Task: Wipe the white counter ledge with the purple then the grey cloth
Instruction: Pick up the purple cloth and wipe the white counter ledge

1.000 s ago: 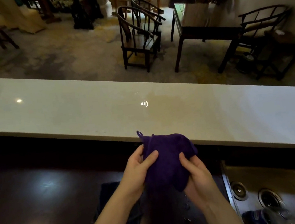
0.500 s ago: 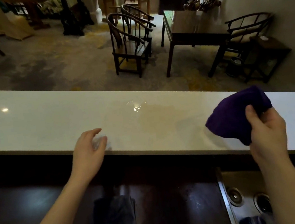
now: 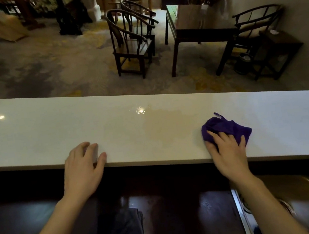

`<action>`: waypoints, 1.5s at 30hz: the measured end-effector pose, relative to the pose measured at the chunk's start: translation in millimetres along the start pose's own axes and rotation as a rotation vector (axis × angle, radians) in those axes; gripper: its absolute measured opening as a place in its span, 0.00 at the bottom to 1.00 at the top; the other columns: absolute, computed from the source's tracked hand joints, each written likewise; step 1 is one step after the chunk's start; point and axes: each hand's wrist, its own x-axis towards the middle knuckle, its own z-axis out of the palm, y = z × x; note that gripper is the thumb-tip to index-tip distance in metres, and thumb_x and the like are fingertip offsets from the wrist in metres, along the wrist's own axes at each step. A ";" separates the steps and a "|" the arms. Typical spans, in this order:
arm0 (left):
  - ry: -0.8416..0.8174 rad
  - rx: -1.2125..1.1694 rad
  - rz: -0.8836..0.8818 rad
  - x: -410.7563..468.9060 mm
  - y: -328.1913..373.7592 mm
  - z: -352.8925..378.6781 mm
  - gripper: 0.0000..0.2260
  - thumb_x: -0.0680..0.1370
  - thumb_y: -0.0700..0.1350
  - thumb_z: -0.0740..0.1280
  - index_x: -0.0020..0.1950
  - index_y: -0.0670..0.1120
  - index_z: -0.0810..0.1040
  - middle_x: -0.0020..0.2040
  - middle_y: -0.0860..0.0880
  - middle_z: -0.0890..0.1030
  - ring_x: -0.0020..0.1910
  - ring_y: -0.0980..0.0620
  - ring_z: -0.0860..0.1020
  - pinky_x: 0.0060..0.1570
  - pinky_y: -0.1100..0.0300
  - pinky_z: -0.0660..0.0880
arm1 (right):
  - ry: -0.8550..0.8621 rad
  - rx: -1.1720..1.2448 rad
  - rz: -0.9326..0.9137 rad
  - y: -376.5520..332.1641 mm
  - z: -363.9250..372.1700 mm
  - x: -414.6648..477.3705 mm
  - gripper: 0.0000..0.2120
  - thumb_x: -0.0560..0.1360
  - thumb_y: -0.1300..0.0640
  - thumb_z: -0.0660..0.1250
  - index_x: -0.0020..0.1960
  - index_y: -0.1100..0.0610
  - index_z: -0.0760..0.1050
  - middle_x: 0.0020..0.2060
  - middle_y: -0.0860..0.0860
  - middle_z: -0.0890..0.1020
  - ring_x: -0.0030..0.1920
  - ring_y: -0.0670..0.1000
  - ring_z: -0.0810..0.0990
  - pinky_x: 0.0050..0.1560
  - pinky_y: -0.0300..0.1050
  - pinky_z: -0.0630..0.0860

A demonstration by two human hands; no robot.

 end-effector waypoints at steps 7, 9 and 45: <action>-0.023 0.001 0.018 -3.0 -2.7 -1.5 0.24 0.77 0.58 0.58 0.65 0.43 0.77 0.66 0.40 0.76 0.66 0.39 0.71 0.64 0.41 0.69 | -0.003 -0.023 -0.085 -70.3 27.4 -0.1 0.20 0.82 0.46 0.59 0.73 0.46 0.70 0.66 0.50 0.77 0.71 0.58 0.69 0.76 0.71 0.50; -0.028 -0.004 0.018 -4.0 -2.0 -1.6 0.24 0.77 0.58 0.58 0.66 0.43 0.77 0.66 0.40 0.75 0.67 0.39 0.71 0.65 0.41 0.68 | -0.015 -0.002 -0.123 -90.1 34.2 -1.2 0.20 0.82 0.46 0.58 0.73 0.45 0.70 0.68 0.49 0.76 0.72 0.57 0.68 0.76 0.72 0.49; 0.001 -0.051 0.022 -2.1 -5.0 -3.9 0.19 0.76 0.46 0.61 0.62 0.37 0.78 0.65 0.39 0.78 0.63 0.36 0.75 0.62 0.41 0.71 | -0.076 -0.017 -0.279 -85.8 35.2 18.8 0.19 0.82 0.46 0.59 0.72 0.48 0.71 0.63 0.48 0.79 0.68 0.55 0.73 0.77 0.65 0.53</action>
